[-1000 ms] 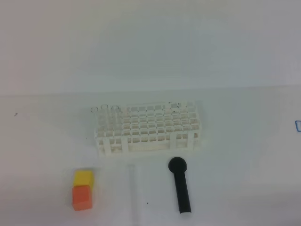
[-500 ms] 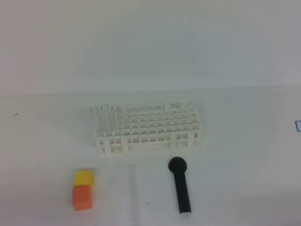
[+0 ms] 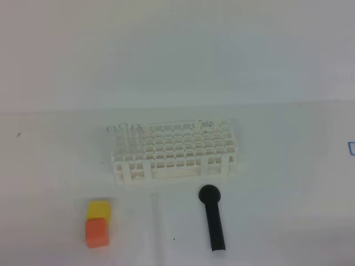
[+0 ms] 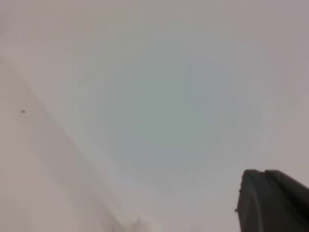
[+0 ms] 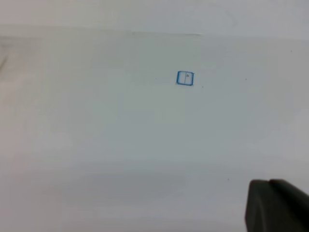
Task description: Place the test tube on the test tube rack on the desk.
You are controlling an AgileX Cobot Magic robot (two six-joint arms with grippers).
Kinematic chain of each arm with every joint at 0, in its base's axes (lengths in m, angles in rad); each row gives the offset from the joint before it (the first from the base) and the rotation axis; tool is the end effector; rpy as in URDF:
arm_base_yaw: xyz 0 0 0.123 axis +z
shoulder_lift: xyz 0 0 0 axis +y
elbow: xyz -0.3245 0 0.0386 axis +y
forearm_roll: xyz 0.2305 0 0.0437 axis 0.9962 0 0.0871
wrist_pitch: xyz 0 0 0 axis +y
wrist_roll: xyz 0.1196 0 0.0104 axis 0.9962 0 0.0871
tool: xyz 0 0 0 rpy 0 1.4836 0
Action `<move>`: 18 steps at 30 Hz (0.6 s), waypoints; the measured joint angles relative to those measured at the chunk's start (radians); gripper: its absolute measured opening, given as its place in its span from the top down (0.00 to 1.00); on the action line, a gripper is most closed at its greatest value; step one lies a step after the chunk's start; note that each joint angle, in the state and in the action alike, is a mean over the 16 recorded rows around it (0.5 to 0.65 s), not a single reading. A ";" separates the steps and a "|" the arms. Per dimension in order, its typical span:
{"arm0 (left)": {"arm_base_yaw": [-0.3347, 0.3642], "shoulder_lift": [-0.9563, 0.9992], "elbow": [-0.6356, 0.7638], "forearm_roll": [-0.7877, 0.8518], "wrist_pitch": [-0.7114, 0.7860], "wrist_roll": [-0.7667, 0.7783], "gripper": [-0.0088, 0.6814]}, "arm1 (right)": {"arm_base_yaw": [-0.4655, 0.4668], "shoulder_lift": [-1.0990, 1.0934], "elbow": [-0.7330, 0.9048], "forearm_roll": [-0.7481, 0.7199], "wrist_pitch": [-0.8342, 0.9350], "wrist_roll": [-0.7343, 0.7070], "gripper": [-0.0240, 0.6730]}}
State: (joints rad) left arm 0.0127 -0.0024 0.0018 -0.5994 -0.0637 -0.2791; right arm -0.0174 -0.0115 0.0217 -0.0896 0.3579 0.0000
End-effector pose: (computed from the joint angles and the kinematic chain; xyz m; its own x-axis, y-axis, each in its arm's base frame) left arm 0.0246 0.0046 0.2214 0.1265 -0.7671 -0.6289 0.0768 0.6396 -0.7648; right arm 0.0213 -0.0041 0.1660 -0.2789 -0.0790 -0.9571 0.0242 0.9957 -0.0892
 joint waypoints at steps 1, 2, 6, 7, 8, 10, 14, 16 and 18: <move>0.000 0.000 0.000 -0.012 0.012 0.004 0.99 | 0.000 0.000 0.000 0.000 0.000 0.000 0.97; 0.000 0.000 0.000 -0.023 0.026 0.011 0.99 | 0.000 0.000 0.000 0.000 0.000 0.000 0.97; 0.000 0.000 -0.018 -0.052 0.106 0.060 0.99 | 0.000 0.000 0.000 0.000 0.000 0.000 0.97; 0.000 0.001 -0.028 -0.052 0.129 0.077 0.99 | 0.000 0.000 0.000 0.000 0.000 0.000 0.97; 0.000 0.003 -0.040 -0.050 0.154 0.095 0.99 | 0.000 0.000 0.000 0.000 0.000 0.000 0.97; 0.000 0.013 -0.071 -0.041 0.204 0.128 0.99 | 0.000 0.000 0.000 0.000 0.000 0.000 0.97; 0.000 0.063 -0.166 0.004 0.318 0.193 0.99 | 0.000 0.000 0.000 0.000 0.000 0.000 0.97; 0.000 0.105 -0.232 0.035 0.384 0.236 0.99 | 0.000 0.000 0.000 0.000 0.000 0.000 0.97; 0.000 0.157 -0.310 0.065 0.460 0.289 0.99 | 0.000 0.000 0.000 0.000 0.000 0.000 0.97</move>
State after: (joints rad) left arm 0.0127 0.1548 -0.3081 -0.5346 0.3964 0.0095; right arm -0.0174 -0.0115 0.0217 -0.0896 0.3579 0.0000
